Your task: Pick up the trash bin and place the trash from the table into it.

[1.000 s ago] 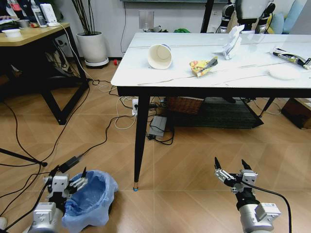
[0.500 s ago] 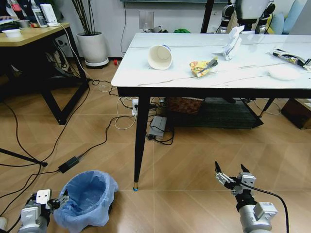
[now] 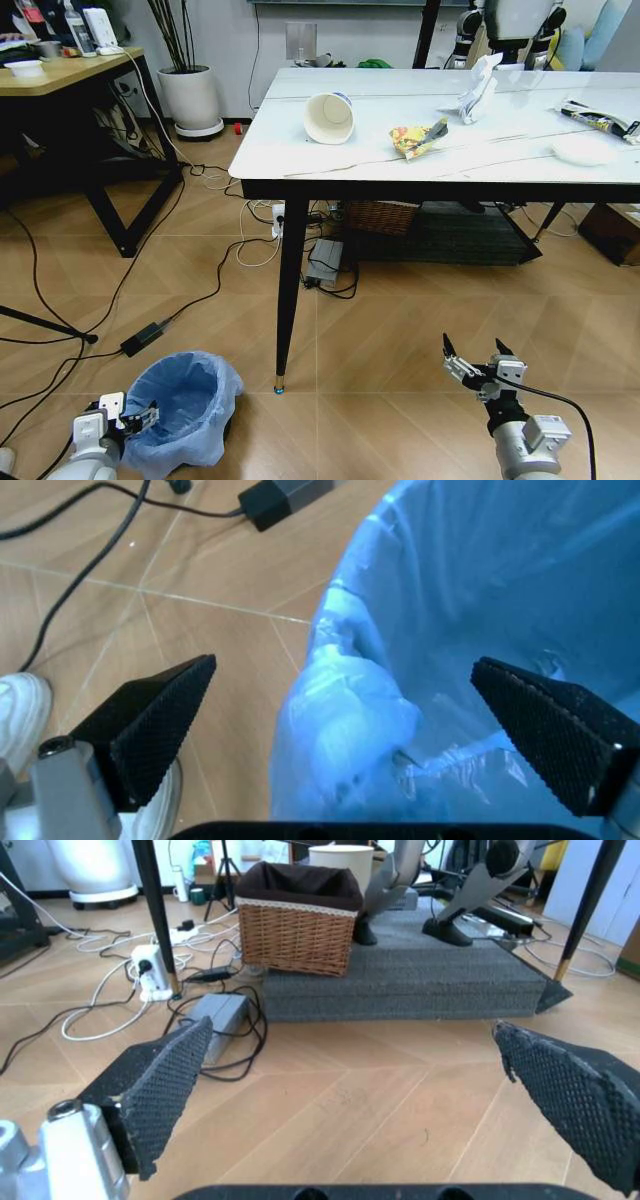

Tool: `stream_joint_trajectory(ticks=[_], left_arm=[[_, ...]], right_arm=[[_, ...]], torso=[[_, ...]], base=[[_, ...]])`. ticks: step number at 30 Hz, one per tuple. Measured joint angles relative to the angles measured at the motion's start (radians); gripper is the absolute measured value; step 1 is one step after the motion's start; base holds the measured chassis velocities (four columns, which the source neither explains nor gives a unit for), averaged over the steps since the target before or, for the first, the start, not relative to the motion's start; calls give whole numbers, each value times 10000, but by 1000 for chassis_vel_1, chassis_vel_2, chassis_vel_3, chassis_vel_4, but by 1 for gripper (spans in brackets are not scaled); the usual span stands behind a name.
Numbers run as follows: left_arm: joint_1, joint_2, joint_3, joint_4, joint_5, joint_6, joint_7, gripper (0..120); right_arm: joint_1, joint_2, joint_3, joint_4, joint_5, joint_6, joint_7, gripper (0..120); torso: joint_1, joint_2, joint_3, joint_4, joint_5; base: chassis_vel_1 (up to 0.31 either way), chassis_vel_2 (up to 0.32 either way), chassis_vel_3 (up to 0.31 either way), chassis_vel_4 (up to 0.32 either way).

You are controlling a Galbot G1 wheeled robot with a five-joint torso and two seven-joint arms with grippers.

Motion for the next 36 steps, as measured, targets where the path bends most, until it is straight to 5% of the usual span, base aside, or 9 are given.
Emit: stream_joint_trajectory(ticks=[14,36], left_arm=[[-545,132,85,857,-186,-39,-115,94],[-466,-23,126,856,-616,6,-924,14]], right_arm=[[-154,86,46,108,-153,6,31,100],[-181,176,4,192,-291,108,34,100]], torso=[[3,8,6,-1,-1],[4,15,10,-1,3]], base=[[0,0,0,0],[0,0,0,0]])
